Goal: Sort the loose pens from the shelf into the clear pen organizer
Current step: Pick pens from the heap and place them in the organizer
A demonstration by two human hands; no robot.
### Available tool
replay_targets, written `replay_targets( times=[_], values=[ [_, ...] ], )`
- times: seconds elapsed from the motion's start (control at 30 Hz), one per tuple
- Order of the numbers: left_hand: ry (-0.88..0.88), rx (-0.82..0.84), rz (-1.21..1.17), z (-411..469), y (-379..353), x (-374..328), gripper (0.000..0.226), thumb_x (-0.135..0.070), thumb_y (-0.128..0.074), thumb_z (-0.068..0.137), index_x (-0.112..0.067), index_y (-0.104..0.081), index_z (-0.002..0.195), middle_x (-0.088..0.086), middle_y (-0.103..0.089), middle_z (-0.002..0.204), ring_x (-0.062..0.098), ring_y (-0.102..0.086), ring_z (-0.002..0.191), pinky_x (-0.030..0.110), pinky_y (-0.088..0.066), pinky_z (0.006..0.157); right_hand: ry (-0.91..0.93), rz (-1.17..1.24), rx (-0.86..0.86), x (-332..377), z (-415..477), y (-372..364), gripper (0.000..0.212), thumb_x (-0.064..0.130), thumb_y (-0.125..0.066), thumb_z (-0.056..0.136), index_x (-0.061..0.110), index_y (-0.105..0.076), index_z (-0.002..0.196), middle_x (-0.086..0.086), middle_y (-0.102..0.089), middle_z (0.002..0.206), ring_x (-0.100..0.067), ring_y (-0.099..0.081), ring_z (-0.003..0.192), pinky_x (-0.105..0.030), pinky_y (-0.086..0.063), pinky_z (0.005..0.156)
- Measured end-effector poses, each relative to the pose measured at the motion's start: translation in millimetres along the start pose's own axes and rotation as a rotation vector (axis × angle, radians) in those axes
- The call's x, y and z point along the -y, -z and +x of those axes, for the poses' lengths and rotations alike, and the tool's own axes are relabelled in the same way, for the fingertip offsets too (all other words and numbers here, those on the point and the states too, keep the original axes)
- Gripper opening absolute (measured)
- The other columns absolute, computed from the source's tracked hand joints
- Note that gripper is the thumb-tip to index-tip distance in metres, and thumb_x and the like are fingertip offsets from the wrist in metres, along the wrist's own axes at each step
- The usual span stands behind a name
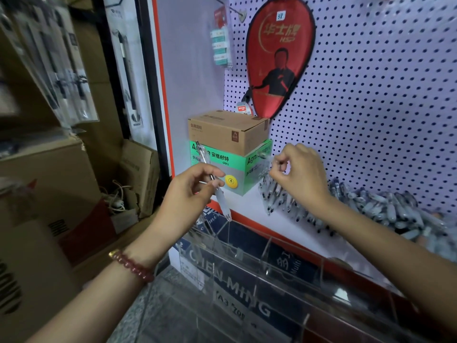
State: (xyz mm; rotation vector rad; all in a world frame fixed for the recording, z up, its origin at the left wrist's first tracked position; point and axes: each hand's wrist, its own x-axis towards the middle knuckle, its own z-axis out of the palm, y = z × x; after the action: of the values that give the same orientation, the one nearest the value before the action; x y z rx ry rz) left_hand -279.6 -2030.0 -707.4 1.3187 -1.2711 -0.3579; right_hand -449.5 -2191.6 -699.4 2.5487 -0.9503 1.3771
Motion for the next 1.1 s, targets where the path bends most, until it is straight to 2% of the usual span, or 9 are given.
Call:
replay_targets(
  times=[0.13,0.27,0.4,0.47,0.6,0.77,0.87,1.0,1.1],
  values=[
    [0.048,-0.025,-0.036,-3.5,0.8,-2.0,0.021,-0.009,-0.048,0.098,-0.019,-0.066,0.096,0.000,-0.069,0.088,0.003,-0.064,0.076,0.029,-0.053,0.071,-0.123,0.496,-0.183,48.3,-17.8,14.5,0.011,0.026,-0.058,0.079,0.019,-0.050,0.078,0.017,-0.054,0.072,-0.007,-0.054,0.073,-0.028,-0.043,0.066],
    [0.159,-0.090,-0.216,-6.8,-1.2,-7.4,0.028,-0.026,-0.041,0.101,-0.015,-0.067,0.097,0.005,-0.069,0.089,0.007,-0.066,0.076,0.025,-0.054,0.064,-0.218,0.819,-0.016,81.1,-37.3,7.2,0.015,0.007,-0.068,0.080,0.012,-0.055,0.077,0.015,-0.057,0.069,0.006,-0.051,0.062,-0.011,-0.039,0.058],
    [0.163,-0.096,-0.314,-12.1,-1.3,-12.9,0.027,-0.023,-0.045,0.099,-0.001,-0.061,0.098,0.014,-0.067,0.091,0.012,-0.066,0.076,0.021,-0.054,0.062,-0.153,0.819,0.138,91.4,-54.1,2.5,0.016,0.012,-0.070,0.077,0.015,-0.054,0.075,-0.002,-0.060,0.071,-0.005,-0.054,0.063,-0.019,-0.043,0.058],
    [0.150,-0.107,-0.331,-15.5,-1.4,-13.9,0.015,-0.017,-0.050,0.097,-0.005,-0.058,0.092,0.008,-0.067,0.085,0.009,-0.066,0.071,0.020,-0.052,0.060,-0.110,0.834,0.208,95.5,-56.1,4.7,0.019,0.003,-0.071,0.079,0.012,-0.054,0.075,0.001,-0.060,0.070,-0.004,-0.054,0.062,-0.015,-0.042,0.058],
    [0.146,-0.105,-0.374,-16.2,-0.2,-13.3,0.013,-0.008,-0.049,0.097,-0.011,-0.048,0.084,0.002,-0.071,0.086,0.010,-0.067,0.068,0.021,-0.052,0.056,-0.101,0.846,0.299,99.7,-51.8,8.6,0.012,0.008,-0.067,0.086,0.004,-0.057,0.082,-0.001,-0.061,0.067,-0.025,-0.054,0.062,-0.031,-0.044,0.060],
    [0.071,0.017,-0.223,-19.4,1.1,-14.0,0.014,-0.004,-0.047,0.096,-0.009,-0.036,0.089,0.005,-0.066,0.074,0.008,-0.059,0.049,0.017,-0.043,0.041,-0.301,0.980,0.339,101.5,-32.9,10.6,0.022,0.023,-0.058,0.093,0.016,-0.057,0.114,0.009,-0.051,0.060,0.003,-0.047,0.052,-0.014,-0.036,0.056],
    [0.047,0.090,-0.118,-23.7,-2.1,-8.5,0.020,-0.002,-0.050,0.095,-0.012,-0.033,0.089,0.008,-0.057,0.064,0.001,-0.045,0.038,0.010,-0.033,0.038,-0.349,1.007,0.486,101.8,-19.4,13.4,0.022,0.030,-0.054,0.095,0.020,-0.058,0.114,0.019,-0.056,0.057,0.008,-0.051,0.051,-0.018,-0.035,0.058],
    [0.056,0.086,-0.128,-22.8,-0.4,-5.0,0.028,0.005,-0.055,0.089,-0.014,-0.034,0.088,0.005,-0.055,0.071,-0.001,-0.054,0.049,0.008,-0.040,0.048,-0.443,1.027,0.437,103.4,-6.8,4.3,0.013,0.024,-0.055,0.096,0.017,-0.058,0.086,0.021,-0.049,0.043,0.007,-0.048,0.043,-0.019,-0.033,0.054],
    [0.077,0.031,-0.162,-16.9,8.1,1.0,0.036,0.008,-0.063,0.082,-0.015,-0.038,0.095,0.002,-0.062,0.091,0.000,-0.064,0.071,0.015,-0.051,0.063,-0.306,0.831,0.318,103.7,-6.7,-4.9,0.019,0.022,-0.053,0.097,0.007,-0.058,0.087,0.012,-0.048,0.053,0.001,-0.042,0.045,-0.017,-0.034,0.052]
  ],
)
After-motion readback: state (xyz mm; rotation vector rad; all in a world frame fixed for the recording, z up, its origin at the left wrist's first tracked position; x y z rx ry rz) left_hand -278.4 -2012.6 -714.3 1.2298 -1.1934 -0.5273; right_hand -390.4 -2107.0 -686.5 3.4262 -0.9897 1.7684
